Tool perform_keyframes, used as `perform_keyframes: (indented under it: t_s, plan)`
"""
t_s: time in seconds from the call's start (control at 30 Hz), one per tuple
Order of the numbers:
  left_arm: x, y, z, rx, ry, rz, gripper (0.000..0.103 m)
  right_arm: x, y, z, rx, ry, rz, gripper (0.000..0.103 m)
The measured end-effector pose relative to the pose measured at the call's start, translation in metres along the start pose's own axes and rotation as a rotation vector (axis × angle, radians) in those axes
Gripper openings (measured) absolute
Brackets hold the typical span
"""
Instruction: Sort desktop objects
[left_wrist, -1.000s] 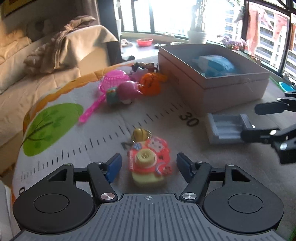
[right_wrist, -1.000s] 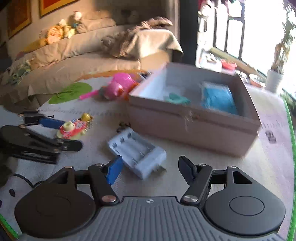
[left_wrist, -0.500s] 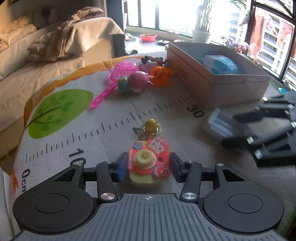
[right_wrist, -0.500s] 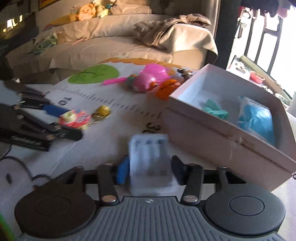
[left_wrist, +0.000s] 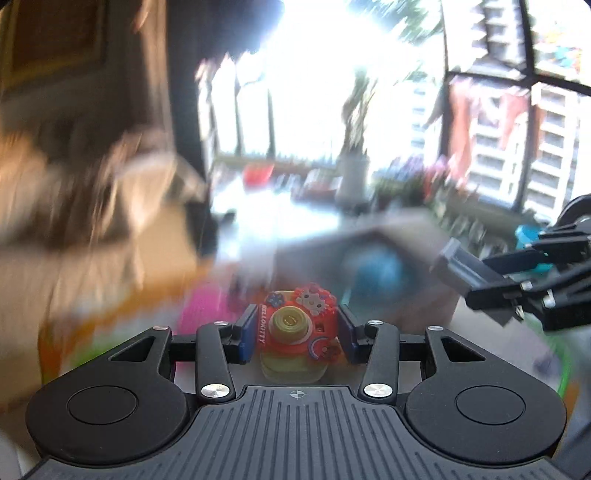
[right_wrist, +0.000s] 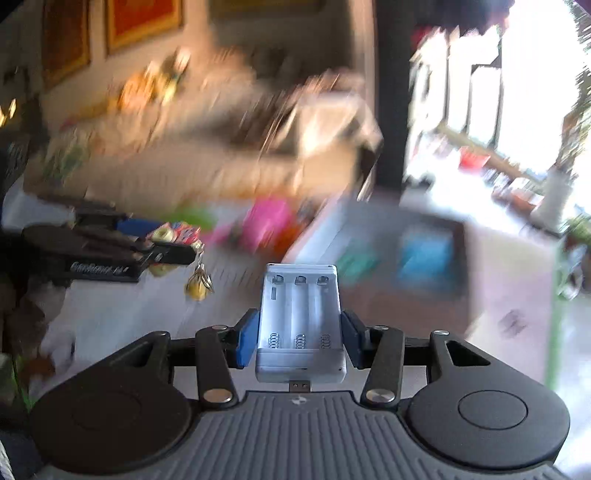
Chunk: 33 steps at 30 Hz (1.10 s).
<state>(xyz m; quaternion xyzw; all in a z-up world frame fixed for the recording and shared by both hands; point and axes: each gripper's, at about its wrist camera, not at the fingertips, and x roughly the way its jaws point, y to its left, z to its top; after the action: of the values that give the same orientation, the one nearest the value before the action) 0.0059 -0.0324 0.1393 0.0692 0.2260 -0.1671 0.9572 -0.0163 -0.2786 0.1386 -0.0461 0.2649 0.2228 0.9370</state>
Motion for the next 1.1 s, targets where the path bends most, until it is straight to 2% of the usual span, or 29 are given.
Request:
perform_keyframes:
  t_s: [0.07, 0.13, 0.23, 0.33, 0.43, 0.6, 0.73, 0.83, 0.9, 1.0, 1.1]
  plan:
    - [0.01, -0.013, 0.023, 0.038, -0.061, -0.03, 0.049, -0.014, -0.013, 0.018, 0.015, -0.074, -0.057, 0.047]
    - [0.033, -0.026, 0.038, 0.069, -0.081, -0.047, 0.049, -0.017, -0.024, 0.031, 0.023, -0.118, -0.115, 0.047]
    - [0.078, -0.038, 0.044, 0.069, -0.04, -0.047, 0.051, -0.002, -0.038, 0.042, 0.065, -0.121, -0.141, 0.047]
    - [0.109, -0.035, 0.03, 0.039, 0.043, -0.027, 0.052, 0.023, -0.051, 0.048, 0.113, -0.096, -0.147, 0.047]
    - [0.102, -0.021, 0.009, 0.001, 0.08, -0.014, 0.063, 0.047, -0.061, 0.048, 0.154, -0.061, -0.148, 0.047]
    - [0.078, 0.006, -0.018, -0.018, 0.119, 0.05, 0.081, 0.09, -0.063, 0.037, 0.153, 0.019, -0.154, 0.048]
    - [0.079, 0.024, -0.042, 0.003, 0.173, 0.109, 0.088, 0.118, -0.061, 0.023, 0.163, 0.124, -0.16, 0.052]
    - [0.091, 0.039, -0.054, 0.025, 0.188, 0.184, 0.09, 0.121, -0.054, 0.019, 0.153, 0.14, -0.162, 0.052]
    - [0.1, 0.05, -0.058, 0.003, 0.203, 0.228, 0.09, 0.121, -0.048, 0.026, 0.142, 0.138, -0.158, 0.055]
    - [0.099, 0.061, -0.059, -0.075, 0.192, 0.189, 0.093, 0.129, -0.035, 0.047, 0.116, 0.14, -0.126, 0.066]
    - [0.092, 0.061, -0.069, -0.09, 0.17, 0.177, 0.096, 0.155, -0.019, 0.075, 0.114, 0.172, -0.047, 0.068]
